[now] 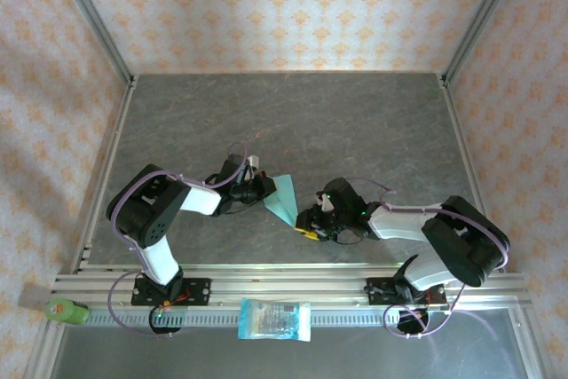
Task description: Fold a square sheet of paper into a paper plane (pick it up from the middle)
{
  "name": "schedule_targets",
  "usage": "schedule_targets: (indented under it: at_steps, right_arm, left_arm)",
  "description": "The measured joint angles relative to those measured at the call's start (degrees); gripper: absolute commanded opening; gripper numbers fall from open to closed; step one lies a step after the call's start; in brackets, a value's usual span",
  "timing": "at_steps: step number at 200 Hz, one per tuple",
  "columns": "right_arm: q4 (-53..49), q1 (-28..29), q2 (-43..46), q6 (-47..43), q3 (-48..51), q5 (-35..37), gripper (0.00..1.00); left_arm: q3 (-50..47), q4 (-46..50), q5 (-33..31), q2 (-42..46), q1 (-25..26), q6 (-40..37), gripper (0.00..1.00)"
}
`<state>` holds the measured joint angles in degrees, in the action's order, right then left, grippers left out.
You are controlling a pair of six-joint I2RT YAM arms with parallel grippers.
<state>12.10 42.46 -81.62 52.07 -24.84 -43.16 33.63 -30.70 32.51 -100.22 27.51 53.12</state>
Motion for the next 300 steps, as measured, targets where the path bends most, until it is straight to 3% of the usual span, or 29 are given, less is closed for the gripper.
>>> schedule_targets:
  at_steps: [131, 214, 300]
  right_arm:
    - [-5.7, 0.0, 0.4, -4.1, -0.9, -0.2, 0.37]
    - [-9.1, -0.4, -2.4, -1.5, -4.0, -1.4, 0.36]
    - [-5.7, 0.3, -1.0, -0.6, -3.1, -0.4, 0.35]
  left_arm:
    - [0.0, 0.2, -1.1, 0.2, 0.3, 0.6, 0.05]
    - [-1.4, -0.5, -1.4, 1.1, 1.0, 2.8, 0.05]
    - [-1.9, -0.4, -1.7, 1.6, 1.1, 3.5, 0.05]
